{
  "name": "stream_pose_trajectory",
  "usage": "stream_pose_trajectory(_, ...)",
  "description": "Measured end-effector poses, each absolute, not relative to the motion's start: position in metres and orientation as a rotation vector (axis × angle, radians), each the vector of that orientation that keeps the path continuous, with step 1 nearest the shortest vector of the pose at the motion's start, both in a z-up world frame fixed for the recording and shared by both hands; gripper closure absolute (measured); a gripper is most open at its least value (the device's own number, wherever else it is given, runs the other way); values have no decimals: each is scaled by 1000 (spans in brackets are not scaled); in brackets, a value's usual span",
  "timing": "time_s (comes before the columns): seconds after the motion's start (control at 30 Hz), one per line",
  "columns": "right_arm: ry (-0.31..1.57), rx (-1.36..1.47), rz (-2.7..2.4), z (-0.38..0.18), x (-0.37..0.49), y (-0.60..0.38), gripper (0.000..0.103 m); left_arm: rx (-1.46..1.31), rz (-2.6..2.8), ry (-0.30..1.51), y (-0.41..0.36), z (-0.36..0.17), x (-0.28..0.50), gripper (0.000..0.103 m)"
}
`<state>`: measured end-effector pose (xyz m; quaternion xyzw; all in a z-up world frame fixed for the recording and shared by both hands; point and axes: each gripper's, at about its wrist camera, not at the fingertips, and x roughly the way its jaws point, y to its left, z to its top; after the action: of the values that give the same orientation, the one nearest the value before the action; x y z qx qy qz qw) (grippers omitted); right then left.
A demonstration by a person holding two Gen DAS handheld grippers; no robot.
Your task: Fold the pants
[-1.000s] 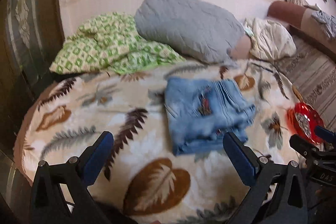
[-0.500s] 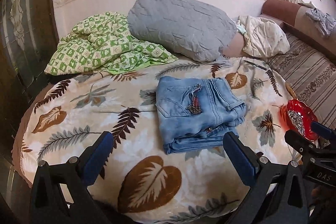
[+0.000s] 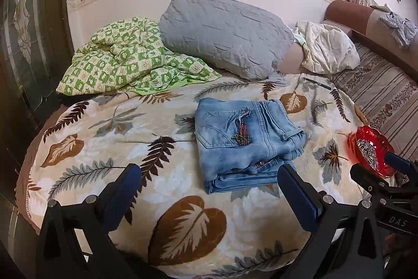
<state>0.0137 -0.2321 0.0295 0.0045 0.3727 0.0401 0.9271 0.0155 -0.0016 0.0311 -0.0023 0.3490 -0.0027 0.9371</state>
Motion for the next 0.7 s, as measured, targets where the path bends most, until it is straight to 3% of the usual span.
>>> stream_pose_trajectory(0.7, 767, 8, 71, 30, 13, -232, 0, -3, 3, 713, -2, 31, 13, 0)
